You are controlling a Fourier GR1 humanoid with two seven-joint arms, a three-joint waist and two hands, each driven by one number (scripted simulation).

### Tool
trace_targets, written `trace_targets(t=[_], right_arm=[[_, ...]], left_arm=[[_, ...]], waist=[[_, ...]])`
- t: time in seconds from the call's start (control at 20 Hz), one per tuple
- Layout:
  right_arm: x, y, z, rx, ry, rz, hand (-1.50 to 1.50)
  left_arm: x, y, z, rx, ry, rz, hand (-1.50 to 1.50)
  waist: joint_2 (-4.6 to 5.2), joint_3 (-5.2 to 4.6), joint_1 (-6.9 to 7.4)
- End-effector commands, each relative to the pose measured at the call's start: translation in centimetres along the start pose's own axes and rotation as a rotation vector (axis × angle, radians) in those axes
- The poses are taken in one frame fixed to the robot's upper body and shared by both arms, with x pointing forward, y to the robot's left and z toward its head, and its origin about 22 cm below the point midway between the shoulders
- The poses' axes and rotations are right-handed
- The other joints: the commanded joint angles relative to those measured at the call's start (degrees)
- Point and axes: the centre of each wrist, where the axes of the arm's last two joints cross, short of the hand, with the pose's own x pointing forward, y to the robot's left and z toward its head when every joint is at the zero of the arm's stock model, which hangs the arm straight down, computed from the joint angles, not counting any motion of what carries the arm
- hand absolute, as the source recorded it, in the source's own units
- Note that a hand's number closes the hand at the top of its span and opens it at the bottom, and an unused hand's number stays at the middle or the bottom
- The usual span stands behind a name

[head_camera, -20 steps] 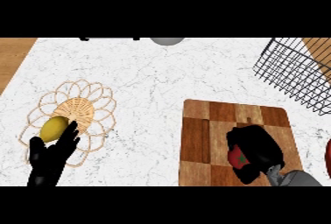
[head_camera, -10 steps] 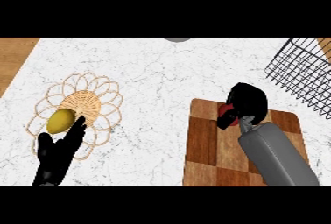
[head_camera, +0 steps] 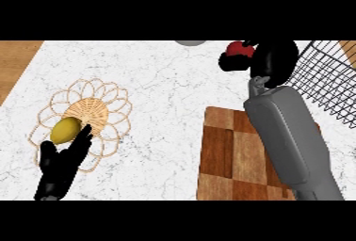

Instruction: Pick the tomato from the cutting board and place it in the basket

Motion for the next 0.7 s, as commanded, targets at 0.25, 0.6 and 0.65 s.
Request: trace_targets(t=[0.25, 0.6, 0.65], right_arm=[[7.5, -5.6, -4.1, -0.298, 0.150, -0.150, 1.50], [8.3, -9.8, -7.5, -0.387, 0.213, -0.161, 1.50], [7.8, -11.6, -9.4, -0.395, 0.203, -0.156, 1.50]], left_arm=[[-2.3, 1.2, -0.1, 0.039, 0.114, 0.011, 0.00], [-2.5, 0.0, 0.2, 0.050, 0.130, -0.003, 0.00], [-1.9, 0.7, 0.1, 0.035, 0.126, 0.018, 0.00]], waist=[[-0.12, -0.69, -1.68], [-0.48, -0.61, -2.83], [-0.32, -0.60, -2.52]])
